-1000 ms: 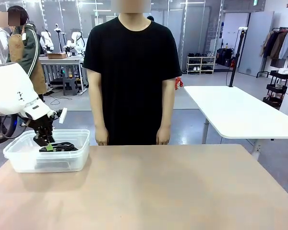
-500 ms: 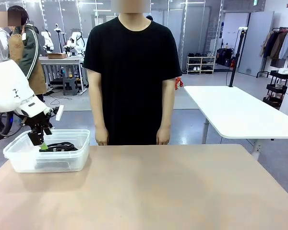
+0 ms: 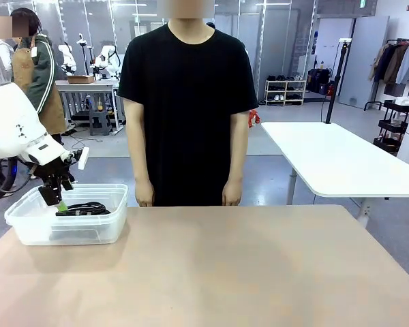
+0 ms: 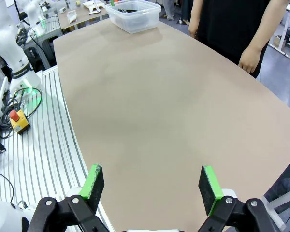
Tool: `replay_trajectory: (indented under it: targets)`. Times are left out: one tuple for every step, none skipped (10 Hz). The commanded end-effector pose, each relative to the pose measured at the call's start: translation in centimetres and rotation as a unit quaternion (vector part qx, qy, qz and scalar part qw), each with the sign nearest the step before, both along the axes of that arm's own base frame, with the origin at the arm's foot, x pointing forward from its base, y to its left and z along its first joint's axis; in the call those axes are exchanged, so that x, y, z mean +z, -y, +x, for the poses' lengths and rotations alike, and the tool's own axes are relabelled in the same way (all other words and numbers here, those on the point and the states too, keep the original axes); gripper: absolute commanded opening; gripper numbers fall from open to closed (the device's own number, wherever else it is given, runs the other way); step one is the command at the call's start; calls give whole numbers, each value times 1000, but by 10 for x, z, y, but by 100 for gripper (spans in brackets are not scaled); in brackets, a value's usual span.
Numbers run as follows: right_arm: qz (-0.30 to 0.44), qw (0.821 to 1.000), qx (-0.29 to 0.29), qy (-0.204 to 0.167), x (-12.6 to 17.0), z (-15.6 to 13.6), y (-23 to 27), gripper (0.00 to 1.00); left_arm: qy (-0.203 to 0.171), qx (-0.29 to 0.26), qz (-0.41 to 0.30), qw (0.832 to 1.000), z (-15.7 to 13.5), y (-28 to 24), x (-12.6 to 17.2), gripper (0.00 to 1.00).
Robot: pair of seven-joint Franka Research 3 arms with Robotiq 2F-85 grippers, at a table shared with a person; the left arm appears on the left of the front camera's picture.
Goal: Organize and store the cables.
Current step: Place the USB Extension Cable into the Organizing box.
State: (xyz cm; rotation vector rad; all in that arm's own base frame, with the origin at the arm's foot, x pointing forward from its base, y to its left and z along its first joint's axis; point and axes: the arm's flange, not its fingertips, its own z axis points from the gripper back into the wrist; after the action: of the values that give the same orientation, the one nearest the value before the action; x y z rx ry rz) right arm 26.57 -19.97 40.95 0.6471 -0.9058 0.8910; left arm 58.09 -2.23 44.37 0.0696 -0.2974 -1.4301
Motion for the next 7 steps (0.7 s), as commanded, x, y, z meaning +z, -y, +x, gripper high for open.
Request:
replay_trajectory:
  targets:
    - [2,1000,2,11,-2,1,0,100,-2,-1,7,1000,1,-1,-2,100]
    - [2,1000,2,11,-2,1,0,100,-2,-1,7,1000,1,-1,-2,100]
    - [2,1000,2,11,-2,1,0,100,-2,-1,7,1000,1,-1,-2,100]
    - [2,1000,2,11,-2,1,0,100,-2,-1,7,1000,1,-1,-2,100]
    - [2,1000,2,11,-2,1,0,100,-2,-1,7,1000,1,-1,-2,100]
    - [2,1000,2,11,-2,1,0,100,-2,-1,7,1000,1,-1,-2,100]
    - [2,1000,2,11,-2,1,0,100,-2,-1,7,1000,1,-1,-2,100]
